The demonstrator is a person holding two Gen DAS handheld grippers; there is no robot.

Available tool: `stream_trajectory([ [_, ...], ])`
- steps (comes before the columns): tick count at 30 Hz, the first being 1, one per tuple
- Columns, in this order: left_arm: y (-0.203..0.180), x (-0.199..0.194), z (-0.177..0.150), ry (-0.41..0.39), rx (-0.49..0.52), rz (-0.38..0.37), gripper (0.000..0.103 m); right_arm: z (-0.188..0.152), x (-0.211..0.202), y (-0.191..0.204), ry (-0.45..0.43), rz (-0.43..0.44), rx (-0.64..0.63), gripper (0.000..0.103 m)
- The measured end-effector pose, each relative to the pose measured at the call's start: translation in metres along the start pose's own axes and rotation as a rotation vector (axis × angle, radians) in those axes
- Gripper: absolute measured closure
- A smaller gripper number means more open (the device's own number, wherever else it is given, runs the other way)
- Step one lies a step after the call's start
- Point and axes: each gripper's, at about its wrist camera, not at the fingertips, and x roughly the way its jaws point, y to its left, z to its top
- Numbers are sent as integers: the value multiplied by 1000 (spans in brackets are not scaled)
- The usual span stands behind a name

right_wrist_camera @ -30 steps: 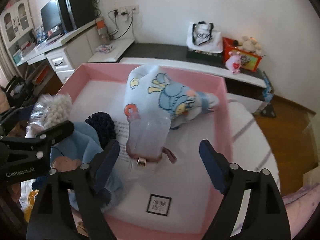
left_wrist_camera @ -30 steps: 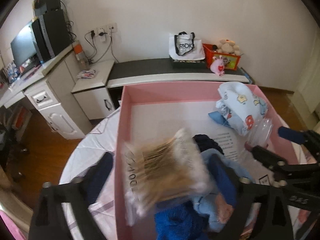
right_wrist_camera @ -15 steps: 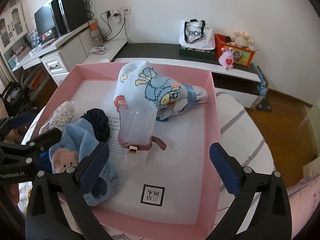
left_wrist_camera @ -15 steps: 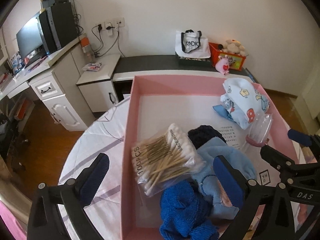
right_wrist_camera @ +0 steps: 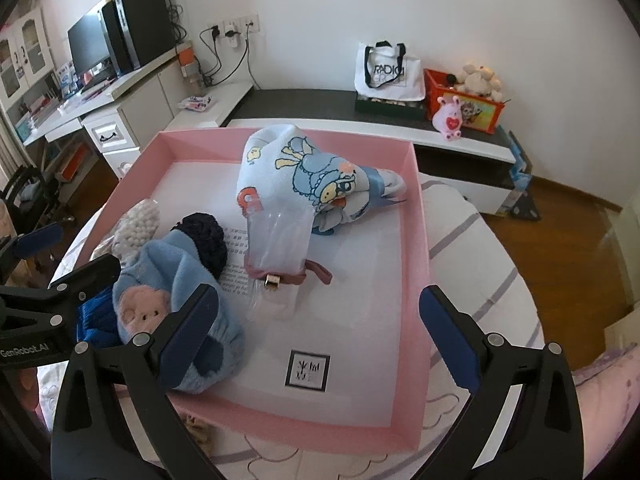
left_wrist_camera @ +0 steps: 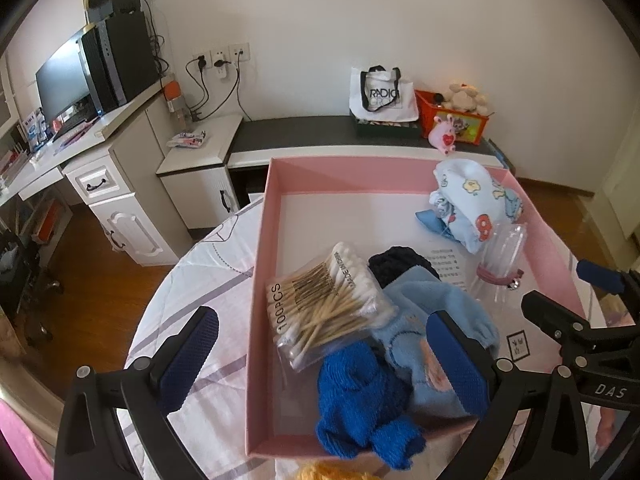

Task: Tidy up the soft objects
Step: 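Pull both open tools back from the pink box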

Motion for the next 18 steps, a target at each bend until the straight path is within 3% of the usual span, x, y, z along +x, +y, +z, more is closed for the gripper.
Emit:
stream_trajectory([
  [18, -19, -94, -68, -91, 2, 19, 0, -45, -87, 2, -117, -24, 31, 0],
])
